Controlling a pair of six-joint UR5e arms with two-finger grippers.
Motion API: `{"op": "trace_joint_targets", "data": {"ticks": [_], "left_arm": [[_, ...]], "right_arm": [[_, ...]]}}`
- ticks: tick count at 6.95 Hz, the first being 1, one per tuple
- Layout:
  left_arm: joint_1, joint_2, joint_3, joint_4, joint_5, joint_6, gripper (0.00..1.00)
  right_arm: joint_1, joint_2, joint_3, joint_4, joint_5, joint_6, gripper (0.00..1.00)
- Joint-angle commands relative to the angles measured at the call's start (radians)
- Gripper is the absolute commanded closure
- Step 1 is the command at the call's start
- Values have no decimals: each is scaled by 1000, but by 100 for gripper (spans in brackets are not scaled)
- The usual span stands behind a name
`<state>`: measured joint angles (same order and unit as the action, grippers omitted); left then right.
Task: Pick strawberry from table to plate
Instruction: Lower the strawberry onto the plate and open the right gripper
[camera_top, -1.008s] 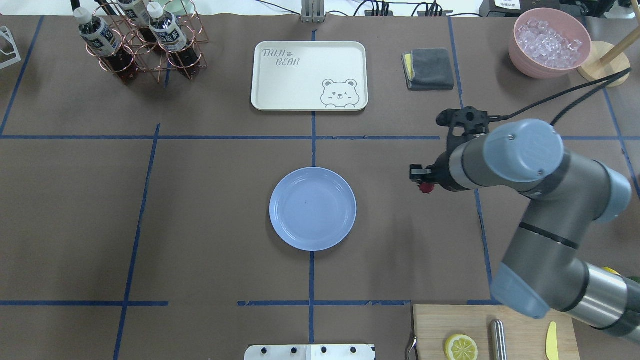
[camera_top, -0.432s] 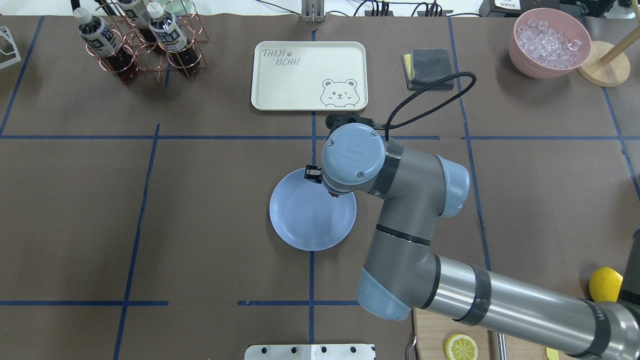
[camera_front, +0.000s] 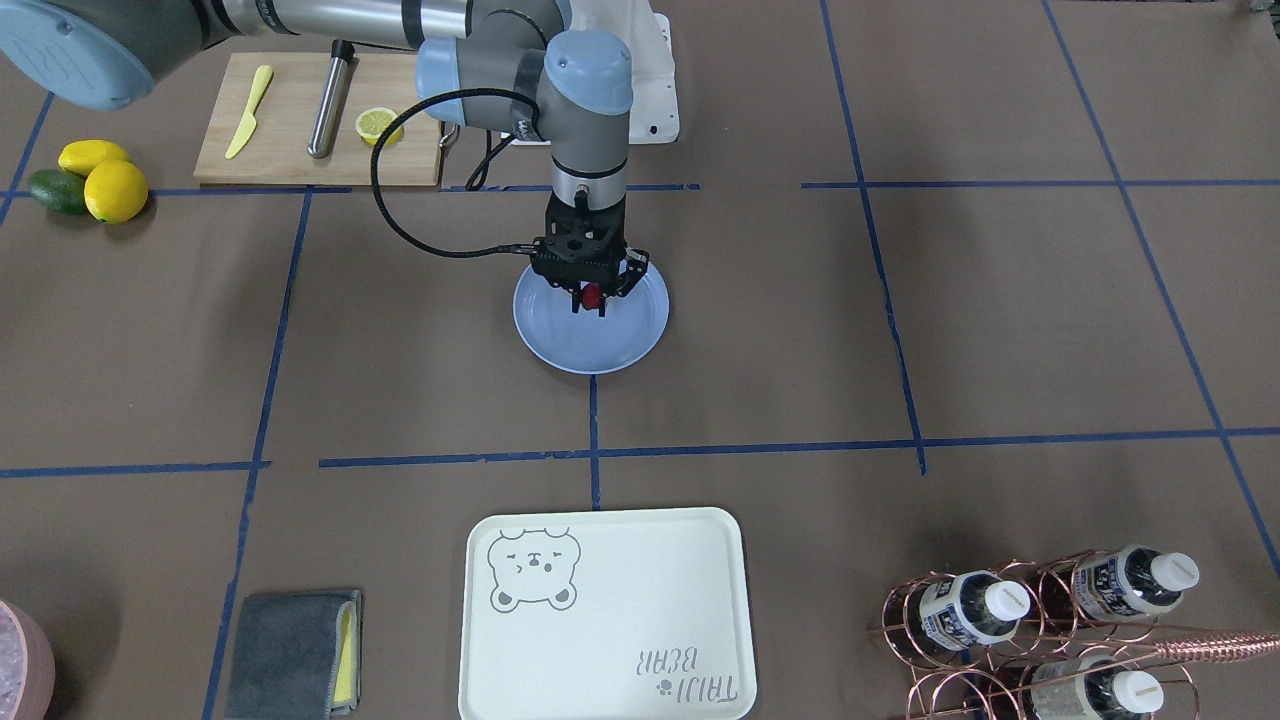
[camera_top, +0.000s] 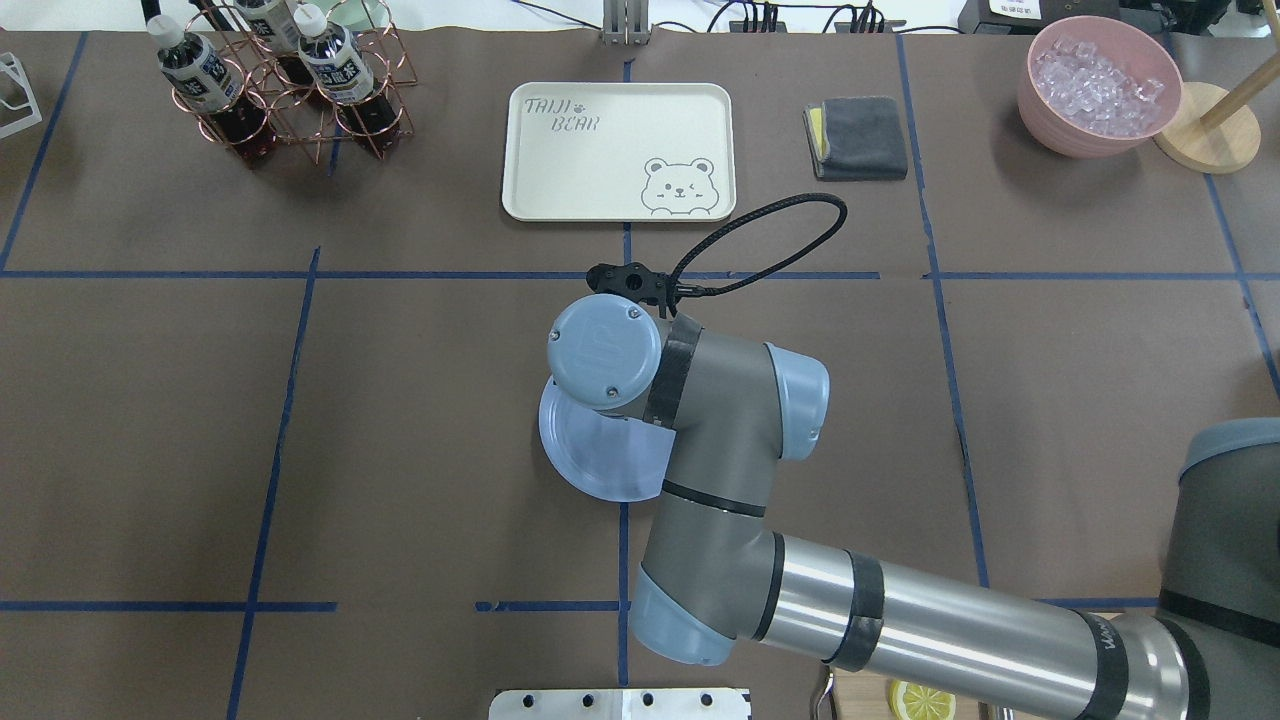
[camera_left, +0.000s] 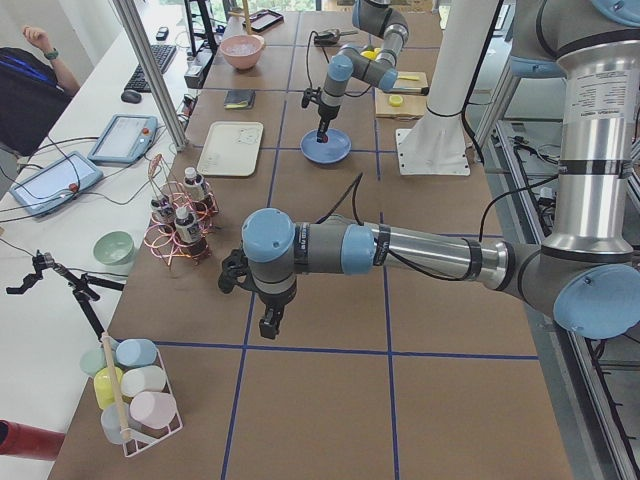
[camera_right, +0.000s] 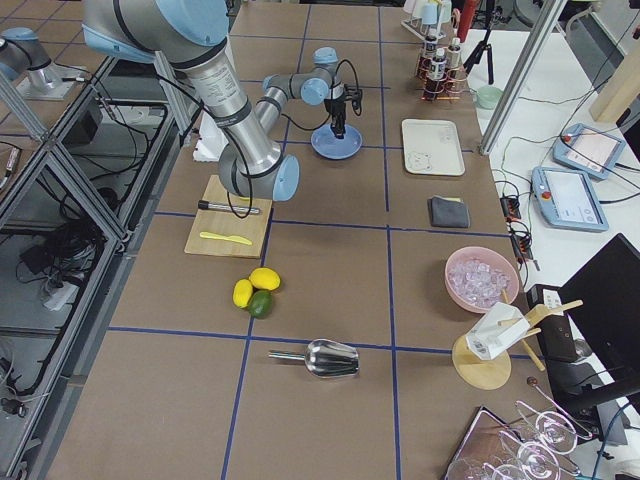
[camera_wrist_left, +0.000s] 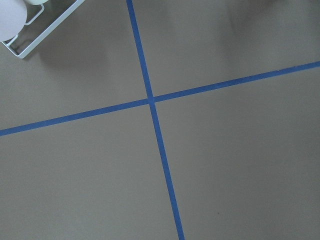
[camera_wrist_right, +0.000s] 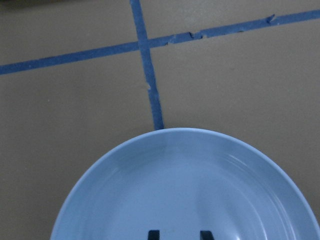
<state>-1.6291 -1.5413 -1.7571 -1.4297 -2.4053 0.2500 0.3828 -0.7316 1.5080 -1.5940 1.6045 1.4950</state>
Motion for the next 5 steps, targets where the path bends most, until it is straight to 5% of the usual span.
{"op": "trace_joint_targets", "data": {"ticks": [1,4,5], "left_arm": [[0,1,1,0,0,0,0],[0,1,1,0,0,0,0],[0,1,1,0,0,0,0]], "right_arm": [[-18,6,-32,6,-8,8,100],[-18,-15,-32,5,-26,-12,100],[-18,-15,-32,6,-31,-13,78]]}}
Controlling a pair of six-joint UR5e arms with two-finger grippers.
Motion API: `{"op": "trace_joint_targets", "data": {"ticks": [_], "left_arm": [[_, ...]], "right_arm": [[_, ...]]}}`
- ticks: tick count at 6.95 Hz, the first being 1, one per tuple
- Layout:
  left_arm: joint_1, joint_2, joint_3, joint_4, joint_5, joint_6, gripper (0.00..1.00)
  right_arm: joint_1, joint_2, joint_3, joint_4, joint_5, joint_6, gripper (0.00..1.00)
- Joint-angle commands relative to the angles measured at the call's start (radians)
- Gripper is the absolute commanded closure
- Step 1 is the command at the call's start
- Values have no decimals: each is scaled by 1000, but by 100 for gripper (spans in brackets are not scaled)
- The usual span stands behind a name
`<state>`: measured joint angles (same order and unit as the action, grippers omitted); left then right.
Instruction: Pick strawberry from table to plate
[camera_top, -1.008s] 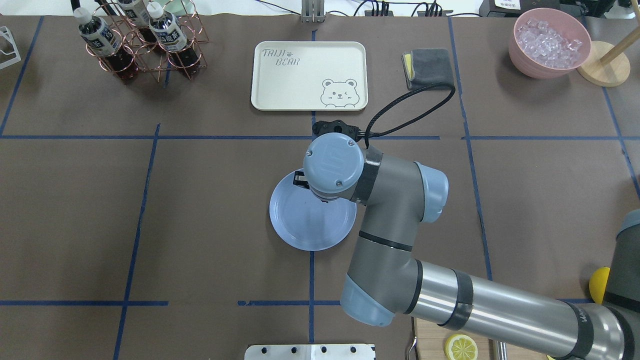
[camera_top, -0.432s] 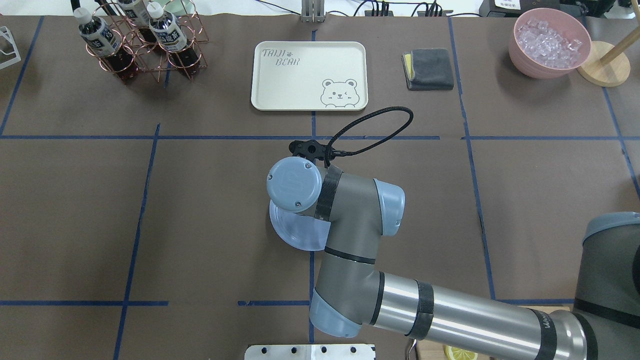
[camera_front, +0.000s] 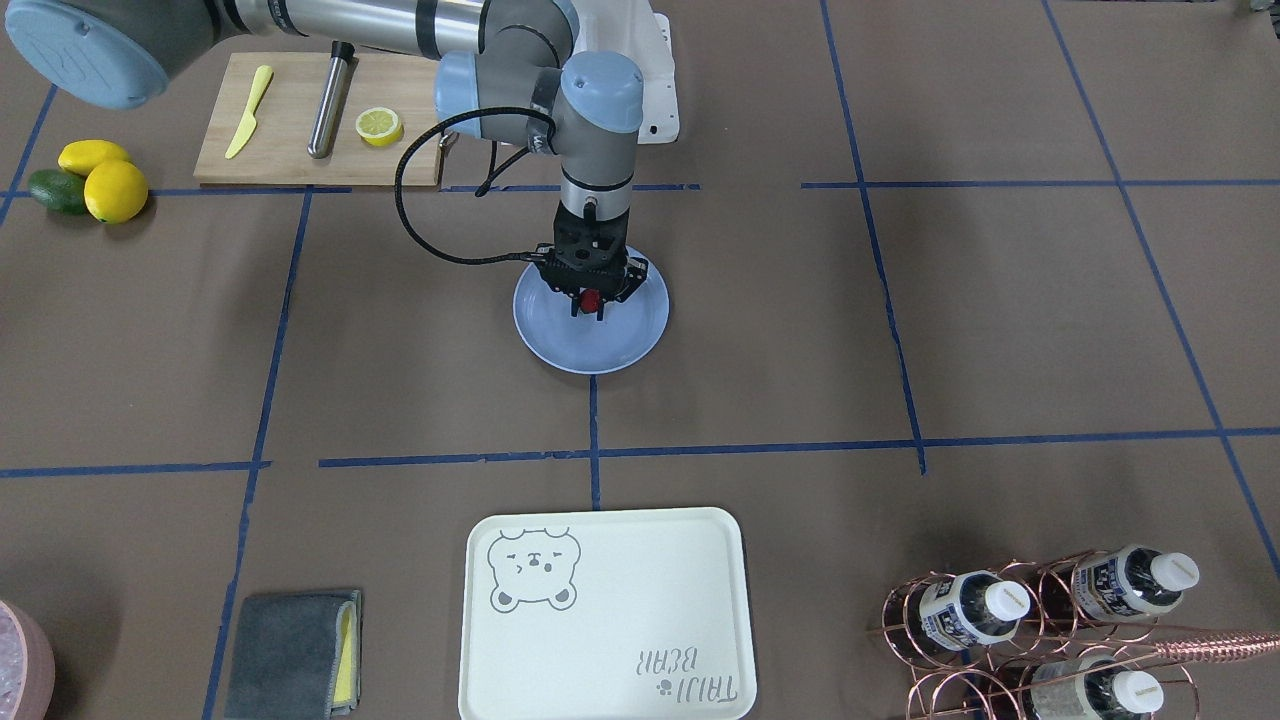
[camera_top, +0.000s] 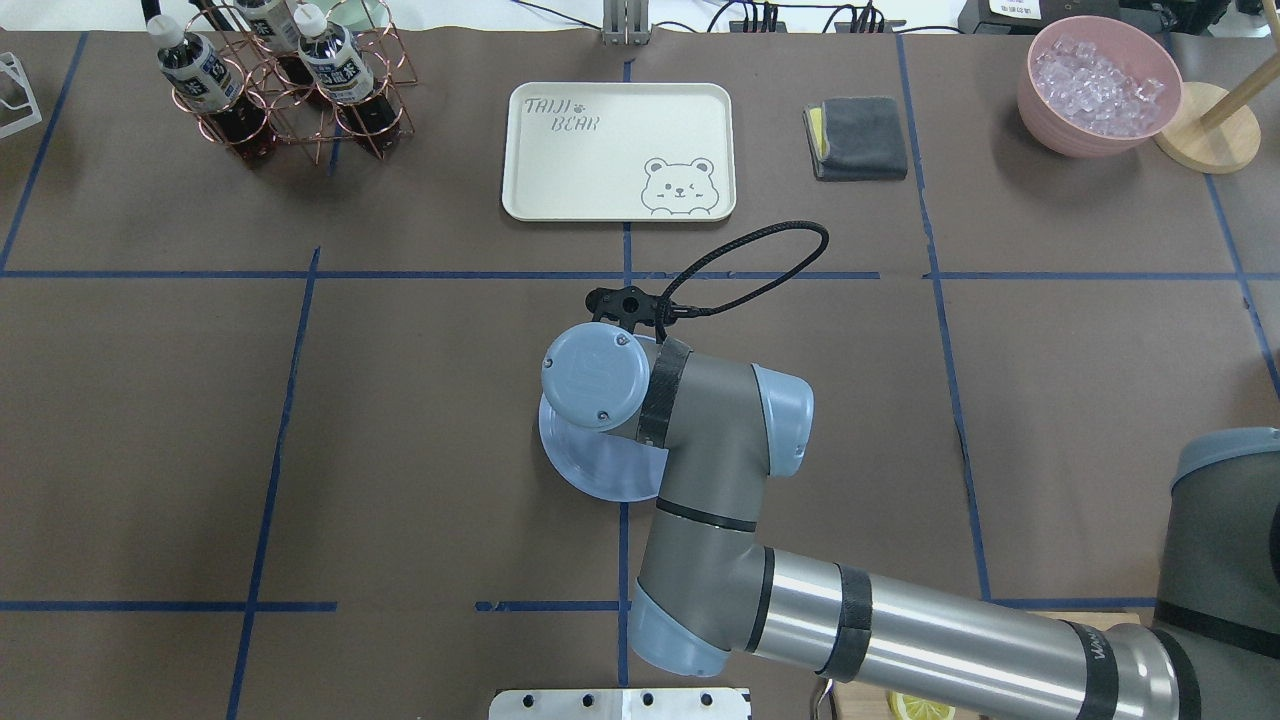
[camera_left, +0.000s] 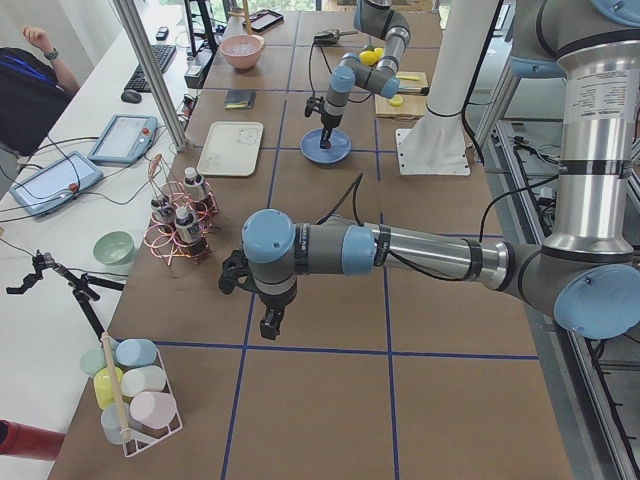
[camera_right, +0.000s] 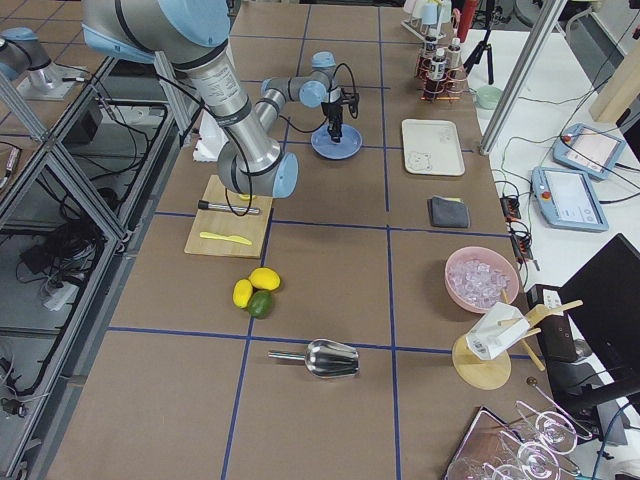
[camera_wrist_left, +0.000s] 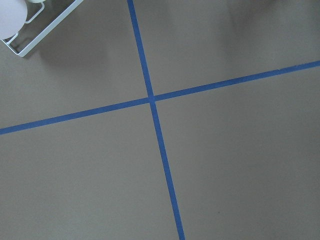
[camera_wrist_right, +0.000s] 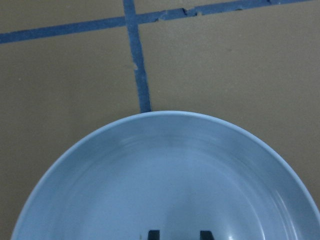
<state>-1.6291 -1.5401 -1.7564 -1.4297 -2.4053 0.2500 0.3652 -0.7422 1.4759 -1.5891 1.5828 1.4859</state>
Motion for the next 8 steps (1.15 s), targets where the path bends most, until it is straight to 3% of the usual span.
{"op": "trace_joint_targets", "data": {"ticks": [1,4,6,8], "left_arm": [[0,0,0,0,0,0,0],[2,-2,2,0,0,0,0],[3,-11,3,3,6,0,0],[5,-9,18,5,12,0,0]], "right_arm": [[-3,-6,0,0,-14,-3,1],[49,-11,73,-9,21,-73,0],[250,-147,226,-15,208,-274,0],[563,-314,290,-15,471,-681,0]]}}
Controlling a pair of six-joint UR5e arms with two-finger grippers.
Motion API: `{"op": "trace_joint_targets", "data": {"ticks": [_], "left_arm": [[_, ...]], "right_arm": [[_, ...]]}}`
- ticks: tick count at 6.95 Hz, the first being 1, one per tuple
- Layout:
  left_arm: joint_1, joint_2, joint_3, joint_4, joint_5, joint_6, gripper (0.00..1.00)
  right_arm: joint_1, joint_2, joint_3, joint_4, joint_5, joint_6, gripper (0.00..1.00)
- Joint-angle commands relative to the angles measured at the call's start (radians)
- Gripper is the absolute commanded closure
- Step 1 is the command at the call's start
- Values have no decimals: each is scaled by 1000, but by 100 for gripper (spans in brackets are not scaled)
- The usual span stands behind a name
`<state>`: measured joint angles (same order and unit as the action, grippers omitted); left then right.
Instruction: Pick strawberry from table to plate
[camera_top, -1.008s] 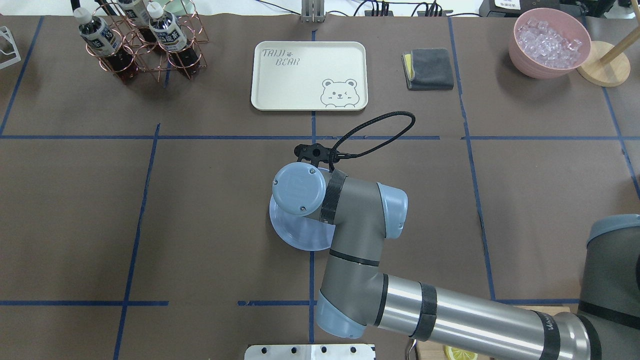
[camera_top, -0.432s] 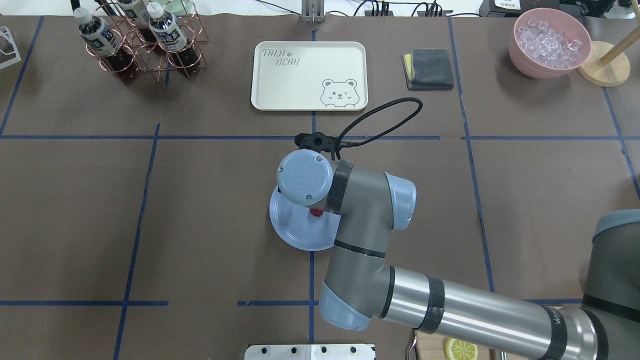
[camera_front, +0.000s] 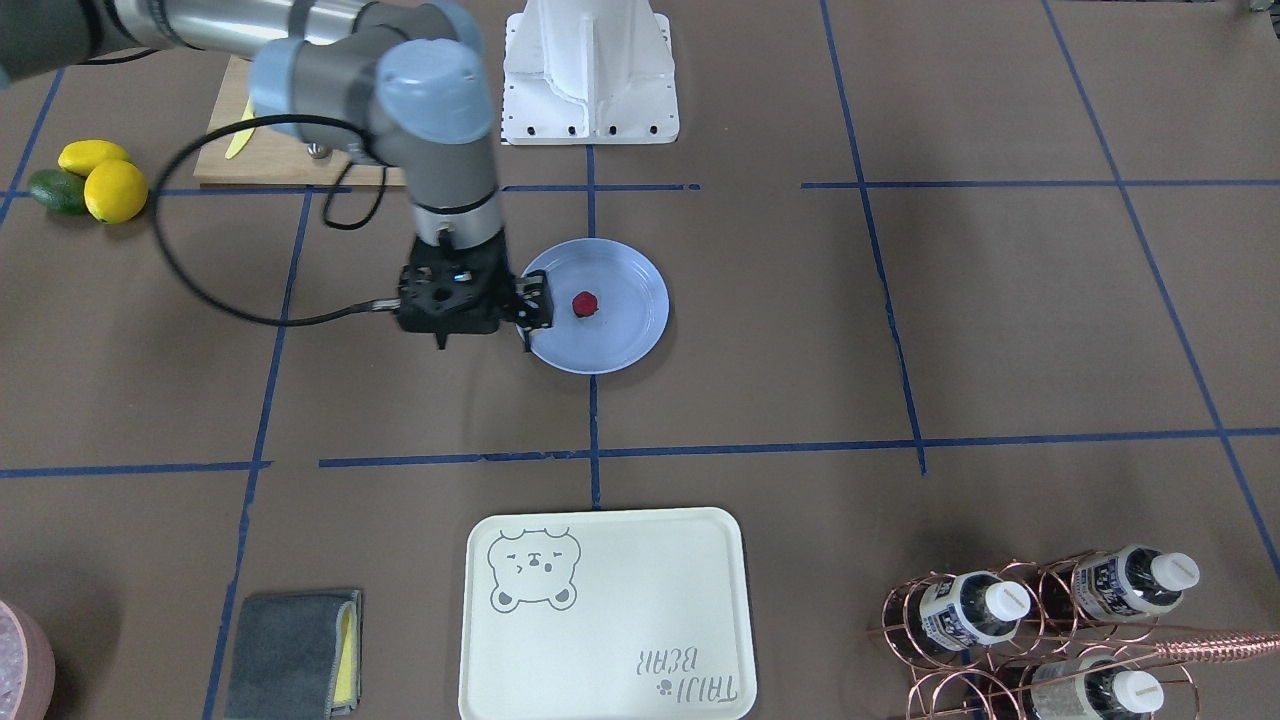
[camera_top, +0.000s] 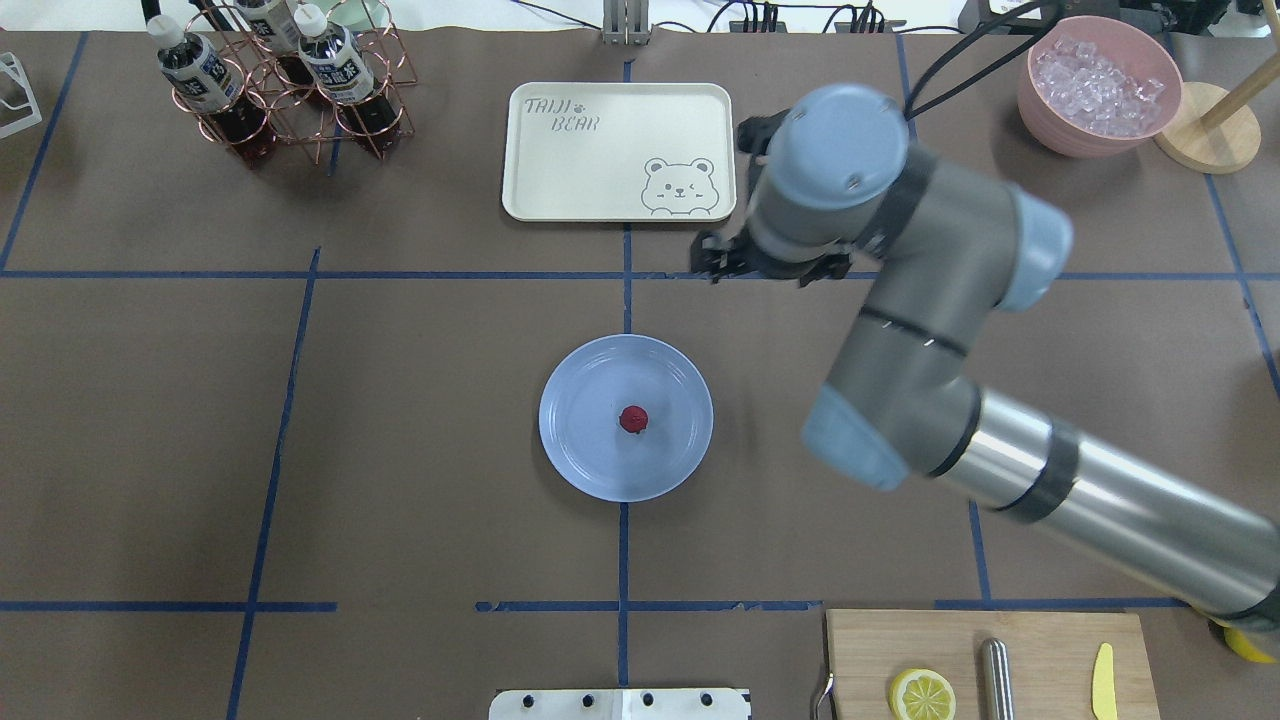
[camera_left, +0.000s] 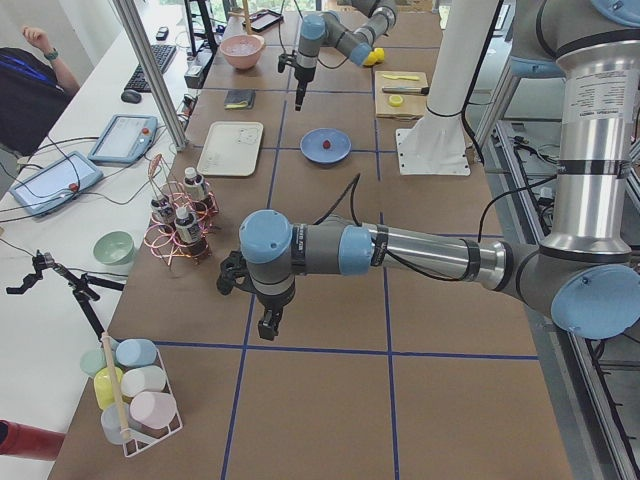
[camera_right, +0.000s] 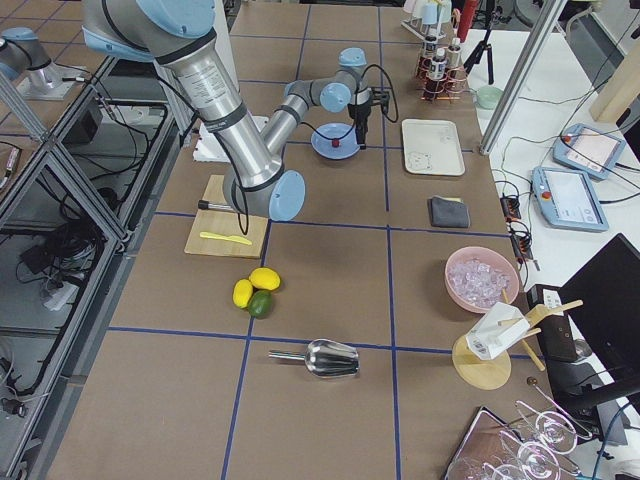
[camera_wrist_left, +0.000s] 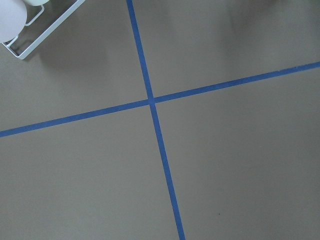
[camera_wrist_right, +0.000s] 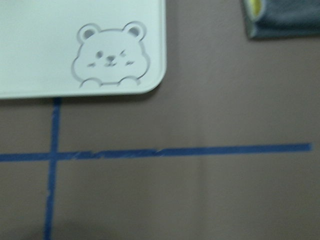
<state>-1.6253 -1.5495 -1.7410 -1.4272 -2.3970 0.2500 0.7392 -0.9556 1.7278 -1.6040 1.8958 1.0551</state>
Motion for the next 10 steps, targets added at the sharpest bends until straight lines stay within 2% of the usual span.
{"op": "trace_joint_targets", "data": {"ticks": [1,3,4,6,7,10], "left_arm": [[1,3,9,4,4,2,0],[-1,11,1,4,4,2,0],[-1,11,0,4,4,2,0],[-2,12,-3,4,4,2,0],[-2,12,-3,4,6,2,0],[-2,12,-8,5,6,2,0]], "right_arm": [[329,-192,36,1,234,-499,0],[550,-352,29,-1,330,-883,0],[619,-424,29,2,339,-964,0],[741,-654,23,77,319,-963,0],[817,-698,-18,108,309,-971,0],[848,-787,-27,159,328,-1048,0]]}}
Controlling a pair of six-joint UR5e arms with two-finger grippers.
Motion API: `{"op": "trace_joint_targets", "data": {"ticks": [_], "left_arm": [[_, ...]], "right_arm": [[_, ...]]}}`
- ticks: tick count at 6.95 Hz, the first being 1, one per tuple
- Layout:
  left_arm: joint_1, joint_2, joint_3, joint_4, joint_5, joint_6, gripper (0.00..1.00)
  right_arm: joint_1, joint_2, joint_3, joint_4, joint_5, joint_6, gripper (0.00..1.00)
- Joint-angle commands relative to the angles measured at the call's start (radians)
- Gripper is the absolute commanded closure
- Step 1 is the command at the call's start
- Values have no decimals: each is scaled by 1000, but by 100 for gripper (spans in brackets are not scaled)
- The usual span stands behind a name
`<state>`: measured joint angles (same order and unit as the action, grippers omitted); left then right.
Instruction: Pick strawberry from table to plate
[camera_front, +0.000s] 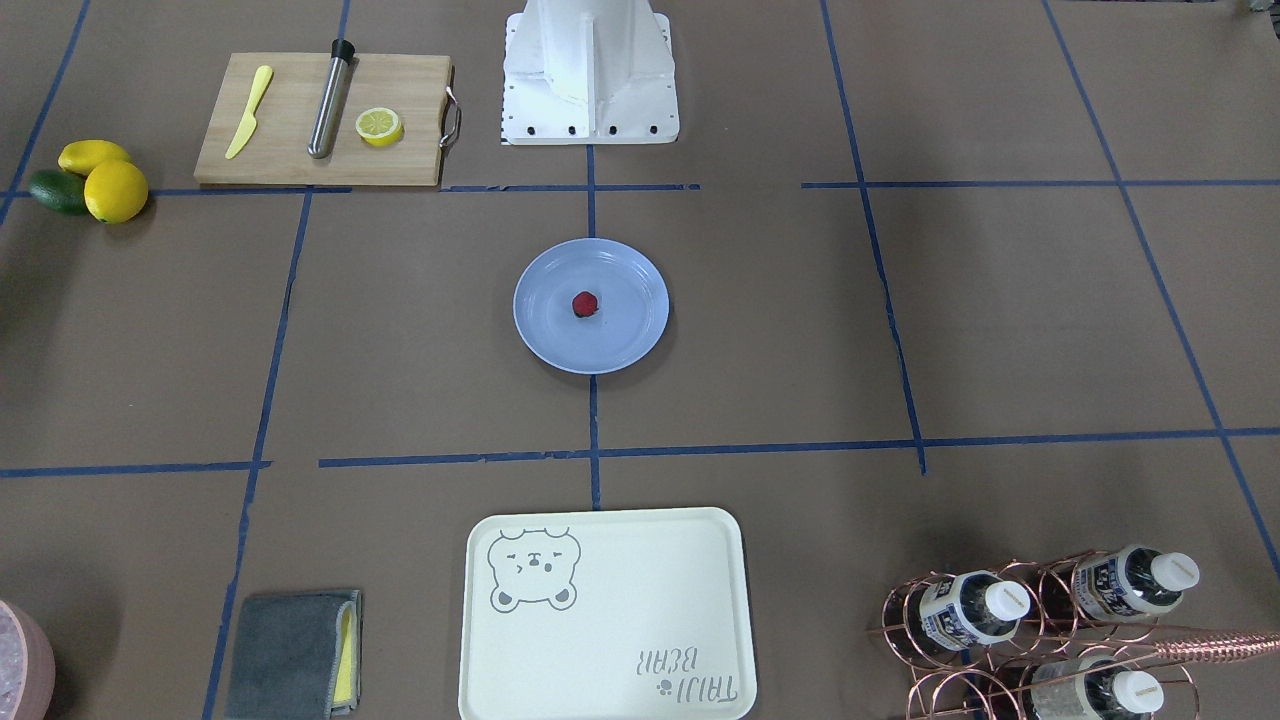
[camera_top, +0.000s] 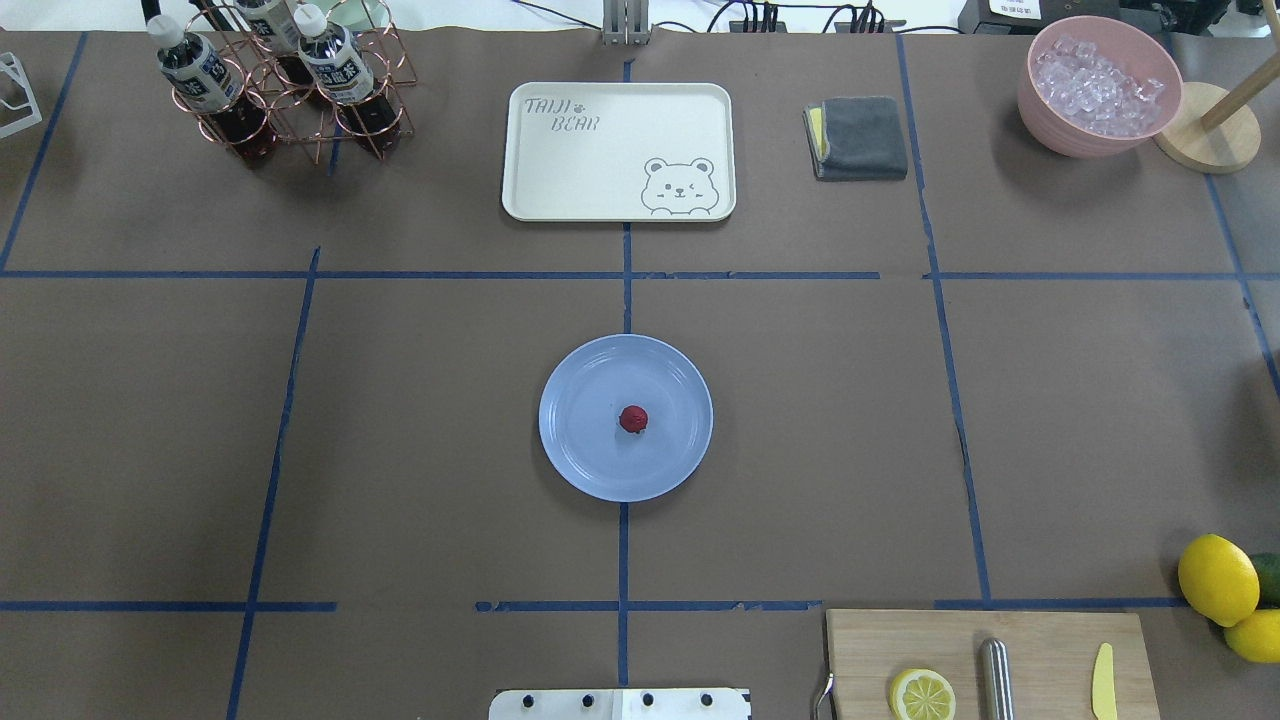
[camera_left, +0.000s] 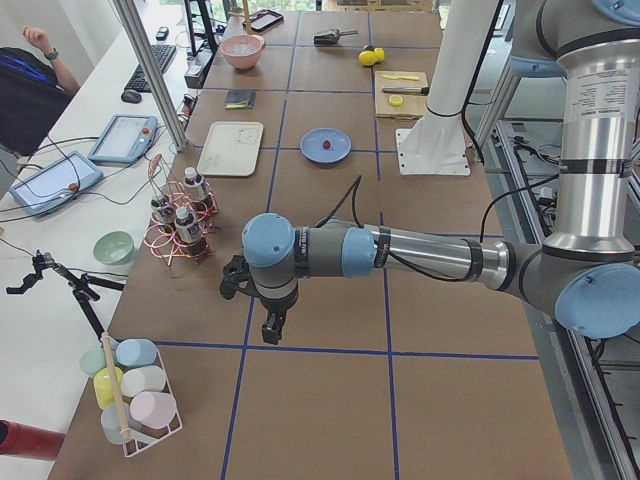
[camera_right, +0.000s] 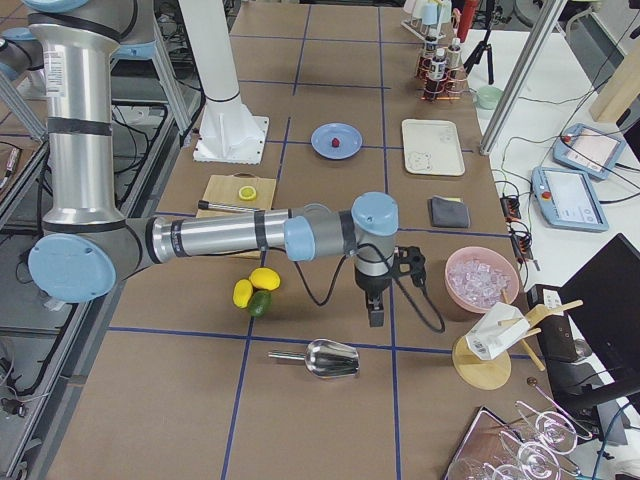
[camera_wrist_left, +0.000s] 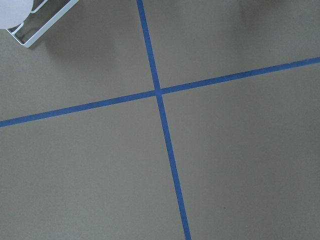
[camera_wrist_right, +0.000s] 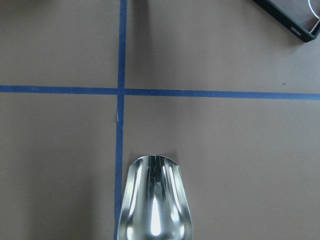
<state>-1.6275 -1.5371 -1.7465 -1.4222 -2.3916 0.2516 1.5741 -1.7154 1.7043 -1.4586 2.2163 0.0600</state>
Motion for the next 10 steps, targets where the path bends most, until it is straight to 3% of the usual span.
{"op": "trace_joint_targets", "data": {"ticks": [1,3,8,10], "left_arm": [[0,0,5,0,0,0,0],[-2,2,1,2,0,0,0],[0,15,-1,3,-5,0,0],[0,17,-2,3,-5,0,0]], "right_arm": [[21,-30,-6,8,16,-118,0],[21,-46,-17,4,90,-118,0],[21,-58,-67,15,88,-121,0],[21,-53,-1,-12,95,-115,0]]}}
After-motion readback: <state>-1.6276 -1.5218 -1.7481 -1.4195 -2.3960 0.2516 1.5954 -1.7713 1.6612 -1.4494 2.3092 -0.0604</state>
